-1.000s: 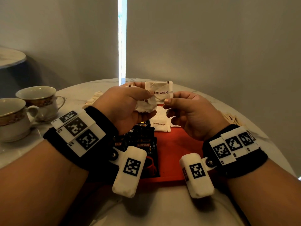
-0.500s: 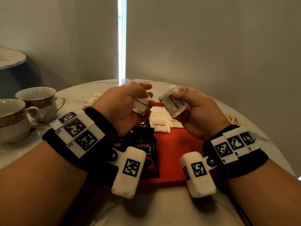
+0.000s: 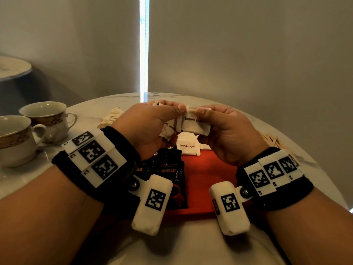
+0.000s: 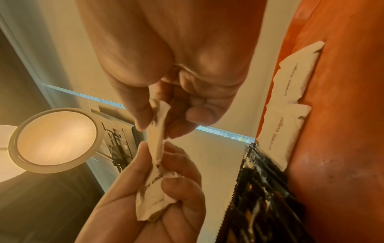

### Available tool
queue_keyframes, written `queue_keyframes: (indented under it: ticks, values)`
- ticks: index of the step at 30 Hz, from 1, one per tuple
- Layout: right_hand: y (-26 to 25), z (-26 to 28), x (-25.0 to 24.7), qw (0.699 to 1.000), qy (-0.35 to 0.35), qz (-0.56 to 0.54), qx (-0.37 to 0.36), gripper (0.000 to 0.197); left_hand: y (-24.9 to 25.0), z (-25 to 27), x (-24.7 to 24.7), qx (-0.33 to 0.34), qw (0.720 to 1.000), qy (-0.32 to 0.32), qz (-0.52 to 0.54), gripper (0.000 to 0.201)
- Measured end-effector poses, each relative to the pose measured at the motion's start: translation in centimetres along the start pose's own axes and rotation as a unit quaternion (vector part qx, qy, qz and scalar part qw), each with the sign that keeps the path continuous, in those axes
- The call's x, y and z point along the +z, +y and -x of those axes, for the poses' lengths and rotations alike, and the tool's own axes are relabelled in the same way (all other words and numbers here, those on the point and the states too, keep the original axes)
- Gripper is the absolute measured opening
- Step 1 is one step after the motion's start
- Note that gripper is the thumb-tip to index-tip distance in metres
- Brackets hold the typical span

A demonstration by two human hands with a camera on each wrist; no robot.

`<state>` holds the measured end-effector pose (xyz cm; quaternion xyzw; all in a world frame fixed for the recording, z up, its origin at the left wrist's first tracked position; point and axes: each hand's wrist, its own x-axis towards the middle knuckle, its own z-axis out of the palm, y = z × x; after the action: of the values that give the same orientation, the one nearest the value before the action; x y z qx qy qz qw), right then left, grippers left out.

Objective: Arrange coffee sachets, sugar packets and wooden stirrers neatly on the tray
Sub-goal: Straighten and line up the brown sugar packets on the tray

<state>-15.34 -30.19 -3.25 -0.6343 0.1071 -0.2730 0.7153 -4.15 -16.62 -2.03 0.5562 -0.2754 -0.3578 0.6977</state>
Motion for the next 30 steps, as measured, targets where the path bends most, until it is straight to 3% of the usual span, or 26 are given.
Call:
queue_keyframes:
  ticks: [6, 9, 17, 25, 30]
  values:
    - [-0.1, -0.2, -0.3, 1.0, 0.02, -0.01, -0.002, 0.039, 0.1, -0.1, 0.0, 0.02, 0.999, 0.027, 0.03, 0.013]
    - [-0.2, -0.4, -0.5, 1.0, 0.027, -0.011, 0.0, 0.022, 0.3, -0.1, 0.0, 0.019, 0.998, 0.027, 0.048, 0.014]
    - [0.1, -0.5, -0.6, 1.0, 0.026, -0.003, 0.001, 0.016, 0.2, -0.1, 0.0, 0.013, 0.999, 0.036, 0.029, 0.011]
    - [0.0, -0.4, -0.5, 1.0, 0.016, -0.002, -0.003, 0.028, 0.0, 0.1, 0.2, 0.01, 0.999, 0.034, 0.04, 0.01]
    - [-0.6, -1.1, -2.0, 0.996, 0.084, -0.015, -0.006, 0.004, -0.1, -0.2, -0.1, 0.006, 0.998, 0.05, 0.038, 0.007]
